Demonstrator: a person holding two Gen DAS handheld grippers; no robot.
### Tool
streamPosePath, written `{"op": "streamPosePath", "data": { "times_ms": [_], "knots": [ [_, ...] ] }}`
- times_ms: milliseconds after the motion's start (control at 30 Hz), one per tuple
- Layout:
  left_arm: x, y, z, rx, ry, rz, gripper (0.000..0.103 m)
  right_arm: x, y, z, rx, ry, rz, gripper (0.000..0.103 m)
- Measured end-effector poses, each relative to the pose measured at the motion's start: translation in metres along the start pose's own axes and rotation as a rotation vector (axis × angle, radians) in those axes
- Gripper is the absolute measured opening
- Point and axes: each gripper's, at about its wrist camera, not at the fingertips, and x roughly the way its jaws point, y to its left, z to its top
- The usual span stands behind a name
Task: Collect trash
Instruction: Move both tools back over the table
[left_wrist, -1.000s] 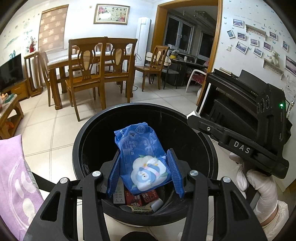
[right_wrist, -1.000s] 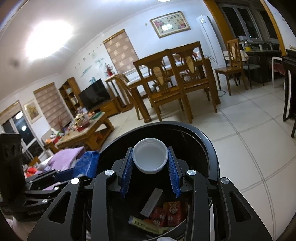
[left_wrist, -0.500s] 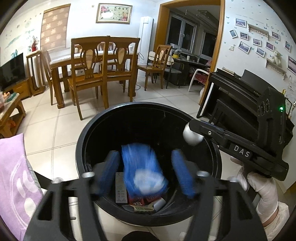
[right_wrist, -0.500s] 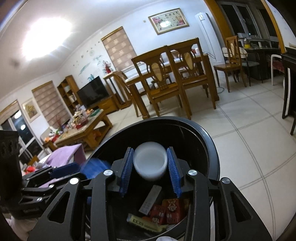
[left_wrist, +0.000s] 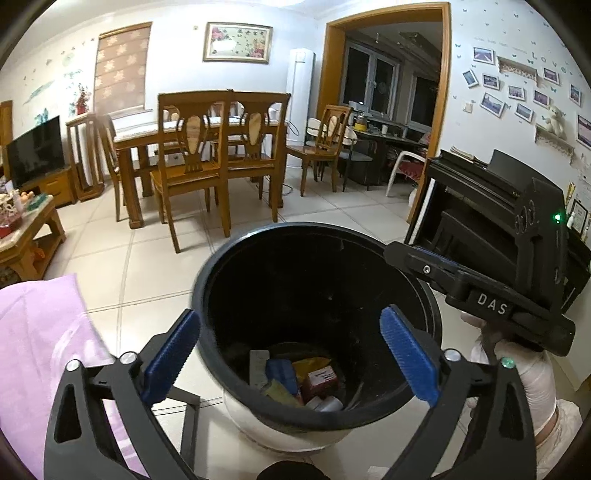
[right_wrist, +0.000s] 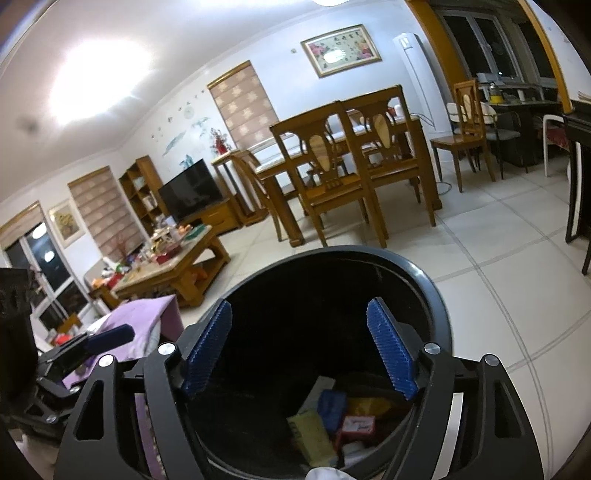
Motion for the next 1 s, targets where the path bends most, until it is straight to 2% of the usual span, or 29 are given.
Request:
{"op": "streamPosePath", "data": {
  "times_ms": [233,433,667,800,867,1000],
  "knots": [
    [-0.037,0.031,-0.009,-0.054,-0.024,0.042,0.098,0.006,0.044,0.003,-0.048,0.016,0.045,0.083],
    [-0.082,0.086,-0.026,-0.146,-0.057,0.138,0.098,0.022,0.103,0.005,-0.116,0.052,0.113,0.083],
    [-0.15,0.182,-0.058,-0.332,-0.116,0.327,0.098,0.046,0.193,-0.009,-0.212,0.113,0.226,0.083],
    [-0.189,0.251,-0.081,-0.468,-0.137,0.488,0.098,0.058,0.245,-0.018,-0.264,0.144,0.289,0.083],
    [-0.2,0.292,-0.094,-0.568,-0.116,0.561,0.098,0.064,0.273,-0.024,-0.294,0.161,0.324,0.083],
    [-0.203,0.356,-0.116,-0.716,-0.042,0.624,0.094,0.072,0.319,-0.032,-0.344,0.186,0.375,0.083]
  ]
}}
